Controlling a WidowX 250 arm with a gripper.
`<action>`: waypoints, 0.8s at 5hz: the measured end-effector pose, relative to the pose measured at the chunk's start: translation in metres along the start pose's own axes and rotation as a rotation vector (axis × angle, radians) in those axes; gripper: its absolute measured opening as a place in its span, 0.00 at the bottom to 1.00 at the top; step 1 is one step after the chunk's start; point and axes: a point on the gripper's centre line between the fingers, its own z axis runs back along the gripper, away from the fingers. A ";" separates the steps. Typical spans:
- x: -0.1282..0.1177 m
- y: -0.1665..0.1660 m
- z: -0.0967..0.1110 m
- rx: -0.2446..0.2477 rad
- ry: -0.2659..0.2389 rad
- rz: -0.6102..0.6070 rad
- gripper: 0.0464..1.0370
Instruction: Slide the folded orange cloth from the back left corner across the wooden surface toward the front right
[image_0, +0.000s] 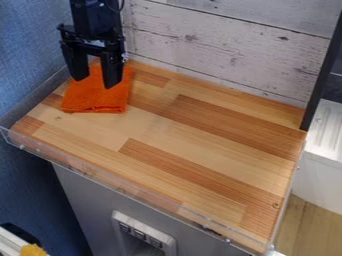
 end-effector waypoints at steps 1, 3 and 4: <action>0.005 0.003 -0.001 0.003 -0.007 0.025 0.96; 0.026 0.019 0.005 0.026 -0.080 0.131 0.96; 0.032 0.023 0.002 0.028 -0.106 0.178 0.96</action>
